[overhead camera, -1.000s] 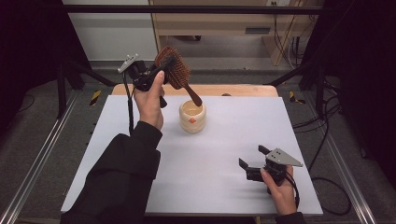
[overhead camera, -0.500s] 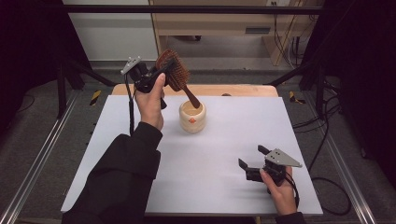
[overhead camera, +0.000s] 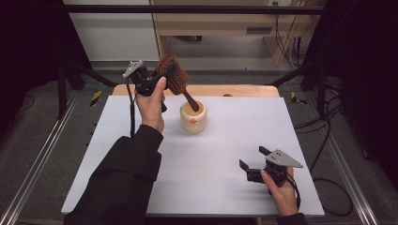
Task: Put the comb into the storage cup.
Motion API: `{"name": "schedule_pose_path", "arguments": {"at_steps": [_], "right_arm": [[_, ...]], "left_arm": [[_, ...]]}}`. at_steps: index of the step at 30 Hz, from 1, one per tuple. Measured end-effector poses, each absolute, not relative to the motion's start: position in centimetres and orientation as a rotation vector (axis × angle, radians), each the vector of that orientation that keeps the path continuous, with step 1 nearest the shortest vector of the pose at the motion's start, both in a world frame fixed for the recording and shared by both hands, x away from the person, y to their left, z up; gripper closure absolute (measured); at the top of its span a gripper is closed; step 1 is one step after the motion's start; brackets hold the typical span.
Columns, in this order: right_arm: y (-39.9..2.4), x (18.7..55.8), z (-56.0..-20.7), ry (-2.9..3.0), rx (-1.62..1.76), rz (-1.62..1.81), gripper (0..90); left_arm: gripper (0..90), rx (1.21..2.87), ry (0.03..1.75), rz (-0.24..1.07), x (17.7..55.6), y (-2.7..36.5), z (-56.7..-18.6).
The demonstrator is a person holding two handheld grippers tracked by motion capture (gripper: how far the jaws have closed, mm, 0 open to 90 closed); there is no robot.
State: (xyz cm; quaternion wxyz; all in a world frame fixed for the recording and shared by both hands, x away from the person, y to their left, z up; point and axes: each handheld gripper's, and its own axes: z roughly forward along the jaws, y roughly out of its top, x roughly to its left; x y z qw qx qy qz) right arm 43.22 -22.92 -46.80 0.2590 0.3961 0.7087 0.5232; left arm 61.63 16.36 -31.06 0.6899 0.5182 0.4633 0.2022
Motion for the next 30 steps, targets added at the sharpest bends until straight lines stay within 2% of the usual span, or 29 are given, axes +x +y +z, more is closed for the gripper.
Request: {"name": "schedule_pose_path", "arguments": {"at_steps": [30], "right_arm": [[-22.8,43.2,-46.8,1.932,1.065,1.417,5.6]], "left_arm": [[51.1,1.181,1.054,0.464,62.0,16.1,-32.2]]}}
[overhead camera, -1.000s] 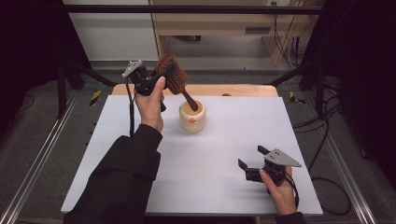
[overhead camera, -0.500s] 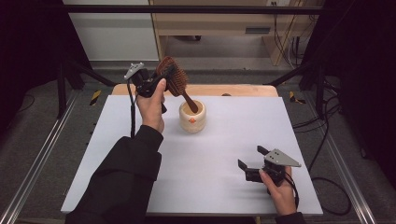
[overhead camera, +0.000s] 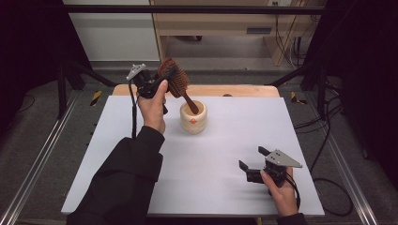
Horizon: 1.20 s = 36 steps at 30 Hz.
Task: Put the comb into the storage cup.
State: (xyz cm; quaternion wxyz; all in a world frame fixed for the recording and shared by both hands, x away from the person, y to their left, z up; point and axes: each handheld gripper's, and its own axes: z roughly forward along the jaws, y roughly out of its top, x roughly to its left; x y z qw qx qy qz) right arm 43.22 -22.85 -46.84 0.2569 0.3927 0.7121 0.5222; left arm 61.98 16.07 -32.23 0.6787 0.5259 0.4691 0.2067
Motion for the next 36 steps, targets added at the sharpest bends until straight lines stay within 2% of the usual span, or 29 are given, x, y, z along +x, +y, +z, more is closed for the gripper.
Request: {"name": "schedule_pose_path", "arguments": {"at_steps": [36], "right_arm": [[-22.7,43.3,-47.0,1.953,1.065,1.413,5.5]], "left_arm": [[50.9,1.199,1.069,0.47,62.0,15.8,-33.6]]}}
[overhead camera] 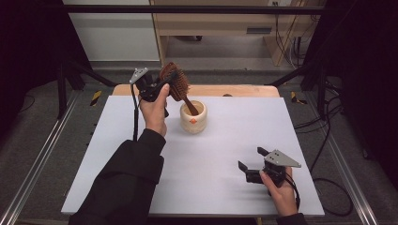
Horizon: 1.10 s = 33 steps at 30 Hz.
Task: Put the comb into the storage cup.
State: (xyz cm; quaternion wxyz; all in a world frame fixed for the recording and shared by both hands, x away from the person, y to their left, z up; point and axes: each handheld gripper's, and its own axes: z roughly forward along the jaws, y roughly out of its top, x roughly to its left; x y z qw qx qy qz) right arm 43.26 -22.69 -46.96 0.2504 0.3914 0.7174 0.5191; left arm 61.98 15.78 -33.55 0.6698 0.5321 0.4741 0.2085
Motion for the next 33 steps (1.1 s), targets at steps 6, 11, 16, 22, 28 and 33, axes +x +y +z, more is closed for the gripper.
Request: {"name": "schedule_pose_path", "arguments": {"at_steps": [6,11,16,22,28,33], "right_arm": [[-22.6,43.3,-47.0,1.957,1.064,1.409,5.6],[-22.6,43.3,-47.0,1.962,1.064,1.405,5.6],[-22.5,43.3,-47.1,1.969,1.061,1.402,5.6],[-22.5,43.3,-47.1,1.97,1.06,1.401,5.7],[-22.5,43.3,-47.1,1.97,1.06,1.402,5.7],[-22.5,43.3,-47.1,1.972,1.06,1.4,5.7]], "left_arm": [[50.9,1.2,1.072,0.466,62.0,15.6,-33.8],[50.9,1.199,1.076,0.457,62.1,15.6,-34.0],[50.9,1.203,1.073,0.456,62.0,15.4,-34.1],[50.9,1.216,1.064,0.454,61.9,15.1,-34.2],[50.9,1.223,1.063,0.448,61.8,14.8,-34.4],[50.9,1.226,1.063,0.441,61.8,14.6,-34.7]]}}
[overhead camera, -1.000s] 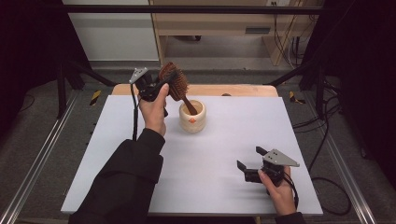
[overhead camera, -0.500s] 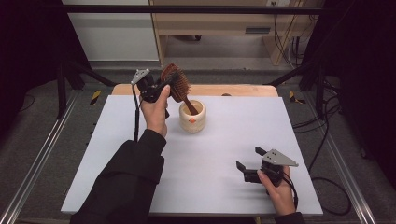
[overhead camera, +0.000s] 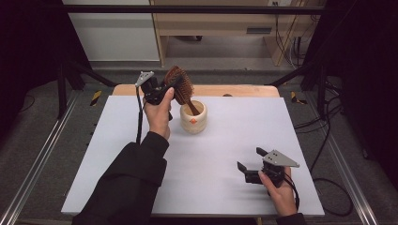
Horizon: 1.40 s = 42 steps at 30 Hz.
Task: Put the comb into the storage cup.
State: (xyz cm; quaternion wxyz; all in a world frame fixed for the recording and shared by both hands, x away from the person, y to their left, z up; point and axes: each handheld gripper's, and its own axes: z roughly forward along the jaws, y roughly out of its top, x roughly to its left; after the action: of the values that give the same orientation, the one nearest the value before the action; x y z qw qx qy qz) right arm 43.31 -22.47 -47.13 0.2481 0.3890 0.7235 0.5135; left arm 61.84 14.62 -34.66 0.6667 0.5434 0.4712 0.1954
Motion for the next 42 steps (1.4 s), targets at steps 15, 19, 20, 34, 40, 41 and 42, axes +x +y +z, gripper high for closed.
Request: {"name": "schedule_pose_path", "arguments": {"at_steps": [15,19,20,34,40,41,42], "right_arm": [[-22.4,43.29,-47.17,1.98,1.063,1.397,5.6],[-22.35,43.3,-47.2,1.983,1.057,1.396,5.6],[-22.35,43.3,-47.19,1.983,1.057,1.397,5.7],[-22.27,43.29,-47.24,1.992,1.055,1.396,5.6],[-22.26,43.28,-47.25,1.993,1.056,1.397,5.6],[-22.25,43.29,-47.26,1.992,1.055,1.398,5.6],[-22.25,43.3,-47.27,1.993,1.055,1.398,5.6]], "left_arm": [[50.9,1.234,1.064,0.433,61.72,14.43,-35.08],[50.9,1.236,1.066,0.434,61.73,14.34,-35.21],[50.9,1.237,1.066,0.434,61.73,14.33,-35.22],[50.8,1.233,1.068,0.432,61.64,14.34,-35.31],[50.8,1.234,1.068,0.43,61.65,14.28,-35.36],[50.8,1.234,1.068,0.43,61.65,14.28,-35.37],[50.7,1.234,1.069,0.43,61.65,14.27,-35.39]]}}
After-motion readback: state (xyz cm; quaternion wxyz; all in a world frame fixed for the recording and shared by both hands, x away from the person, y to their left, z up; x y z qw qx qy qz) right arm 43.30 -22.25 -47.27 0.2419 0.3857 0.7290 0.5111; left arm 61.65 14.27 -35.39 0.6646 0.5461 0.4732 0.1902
